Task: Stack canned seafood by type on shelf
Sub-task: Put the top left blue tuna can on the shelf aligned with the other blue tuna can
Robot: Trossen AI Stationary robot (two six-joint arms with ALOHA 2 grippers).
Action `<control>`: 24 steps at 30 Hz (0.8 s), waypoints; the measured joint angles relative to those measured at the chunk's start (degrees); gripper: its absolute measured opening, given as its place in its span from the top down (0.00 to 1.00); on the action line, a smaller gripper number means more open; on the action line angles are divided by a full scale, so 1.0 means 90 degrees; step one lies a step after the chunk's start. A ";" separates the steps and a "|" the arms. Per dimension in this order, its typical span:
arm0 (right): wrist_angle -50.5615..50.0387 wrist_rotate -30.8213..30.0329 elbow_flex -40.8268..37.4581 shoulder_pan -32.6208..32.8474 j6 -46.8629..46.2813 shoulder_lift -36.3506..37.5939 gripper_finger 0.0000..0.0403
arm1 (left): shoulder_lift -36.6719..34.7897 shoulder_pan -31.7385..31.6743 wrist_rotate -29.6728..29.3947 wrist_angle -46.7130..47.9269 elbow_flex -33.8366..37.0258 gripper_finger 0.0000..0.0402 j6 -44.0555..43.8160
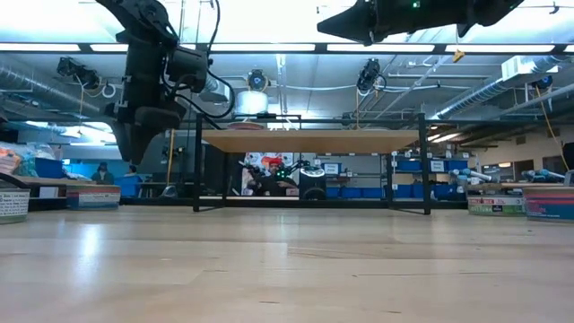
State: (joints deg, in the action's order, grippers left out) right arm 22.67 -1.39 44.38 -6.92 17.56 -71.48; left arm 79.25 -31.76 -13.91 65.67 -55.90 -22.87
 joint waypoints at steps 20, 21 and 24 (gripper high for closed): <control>-0.0033 0.0000 0.0000 0.0005 -0.0102 0.0000 0.98 | -0.0881 0.0190 0.0121 0.0702 0.0000 0.56 0.0833; -0.0035 0.0000 0.0000 0.0007 -0.0101 0.0000 0.98 | -0.0875 0.0162 0.0119 0.0711 0.0000 0.56 0.0857; -0.0048 0.0000 0.0000 0.0007 -0.0102 0.0000 0.98 | -0.0924 0.0115 0.0070 0.0738 0.0095 0.56 0.1127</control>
State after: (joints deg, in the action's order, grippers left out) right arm 22.24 -1.39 44.38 -6.85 16.64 -71.48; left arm 70.93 -30.72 -13.28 72.31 -55.04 -12.73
